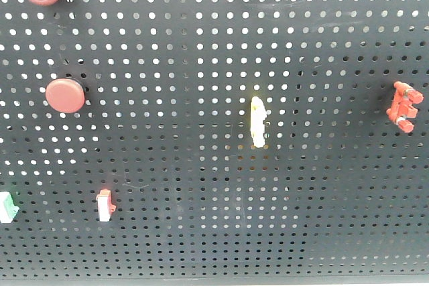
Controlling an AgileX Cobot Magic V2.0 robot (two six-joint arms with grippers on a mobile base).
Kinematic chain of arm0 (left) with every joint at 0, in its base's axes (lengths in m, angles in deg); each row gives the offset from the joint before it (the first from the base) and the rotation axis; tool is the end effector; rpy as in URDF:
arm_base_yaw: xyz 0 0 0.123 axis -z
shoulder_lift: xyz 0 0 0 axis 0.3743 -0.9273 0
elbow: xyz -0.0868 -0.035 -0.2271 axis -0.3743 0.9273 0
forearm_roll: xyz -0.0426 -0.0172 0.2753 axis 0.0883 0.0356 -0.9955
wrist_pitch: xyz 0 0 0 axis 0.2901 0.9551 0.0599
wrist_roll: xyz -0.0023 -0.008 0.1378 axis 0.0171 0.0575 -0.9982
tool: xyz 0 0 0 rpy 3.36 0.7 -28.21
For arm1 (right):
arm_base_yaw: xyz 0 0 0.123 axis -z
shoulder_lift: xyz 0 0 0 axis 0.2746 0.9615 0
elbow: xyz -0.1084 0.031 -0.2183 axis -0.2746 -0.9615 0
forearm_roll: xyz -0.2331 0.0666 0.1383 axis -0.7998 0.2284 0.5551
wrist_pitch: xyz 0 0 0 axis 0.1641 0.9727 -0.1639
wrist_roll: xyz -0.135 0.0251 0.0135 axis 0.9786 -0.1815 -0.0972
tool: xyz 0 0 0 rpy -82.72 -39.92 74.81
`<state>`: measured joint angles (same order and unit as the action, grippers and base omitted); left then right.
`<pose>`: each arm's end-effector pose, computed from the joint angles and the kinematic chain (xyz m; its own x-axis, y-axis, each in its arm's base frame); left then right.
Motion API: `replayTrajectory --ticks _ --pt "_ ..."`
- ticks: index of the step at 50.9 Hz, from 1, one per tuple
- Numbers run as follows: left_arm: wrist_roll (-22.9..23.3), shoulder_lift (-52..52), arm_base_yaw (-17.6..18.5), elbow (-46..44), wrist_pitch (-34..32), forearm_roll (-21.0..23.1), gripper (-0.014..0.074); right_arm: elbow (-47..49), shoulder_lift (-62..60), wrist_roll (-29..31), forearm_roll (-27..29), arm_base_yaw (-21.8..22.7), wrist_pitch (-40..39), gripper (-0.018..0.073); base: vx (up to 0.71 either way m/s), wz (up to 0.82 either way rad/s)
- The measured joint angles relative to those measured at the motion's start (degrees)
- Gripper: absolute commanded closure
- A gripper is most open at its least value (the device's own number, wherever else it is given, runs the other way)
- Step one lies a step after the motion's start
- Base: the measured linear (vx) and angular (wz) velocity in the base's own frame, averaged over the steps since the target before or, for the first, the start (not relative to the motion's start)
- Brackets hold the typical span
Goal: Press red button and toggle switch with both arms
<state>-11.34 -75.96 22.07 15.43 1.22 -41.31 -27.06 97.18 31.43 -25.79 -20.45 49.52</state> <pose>0.1713 0.0002 0.1945 -0.0248 0.0402 -0.9989 -0.0014 0.9992 0.0402 0.1860 0.0025 0.3887 0.0290 -0.0773 -0.9966 0.0127 0.9970 -0.0770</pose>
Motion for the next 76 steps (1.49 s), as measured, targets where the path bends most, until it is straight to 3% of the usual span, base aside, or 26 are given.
replayTrajectory --ticks 9,12,13,22,31,40,51,76 --pt "0.0 0.0 0.0 0.0 0.0 0.0 0.0595 -17.7 -8.8 8.4 11.7 7.2 -13.7 0.0559 0.00 0.00" --pt "0.0 0.0 0.0 0.0 0.0 0.0 0.0595 -23.0 -11.3 10.2 12.9 7.6 -17.0 0.0559 0.00 0.00" --pt "0.0 0.0 0.0 0.0 0.0 0.0 0.0595 -30.4 -14.6 11.3 13.0 7.6 -20.2 0.0559 0.00 0.00" --pt "0.0 0.0 0.0 0.0 0.0 0.0 0.0595 -42.6 -20.6 8.0 13.0 7.6 -23.8 0.0559 0.00 0.00" --pt "0.0 0.0 0.0 0.0 -0.1 0.0 0.0595 -44.2 -25.8 4.6 12.3 7.6 -21.7 0.0559 0.00 0.00" --pt "0.0 0.0 0.0 0.0 0.0 0.0 0.0595 -44.2 -26.0 4.6 11.8 7.2 -22.6 0.0559 0.00 0.00" --pt "0.0 0.0 0.0 0.0 0.0 0.0 0.0595 -44.2 -26.0 6.6 11.7 2.8 -22.5 0.0559 0.00 0.00" --pt "0.0 0.0 0.0 0.0 0.0 0.0 0.0595 -44.2 -26.0 6.8 11.8 2.8 -20.4 0.0559 0.00 0.00"
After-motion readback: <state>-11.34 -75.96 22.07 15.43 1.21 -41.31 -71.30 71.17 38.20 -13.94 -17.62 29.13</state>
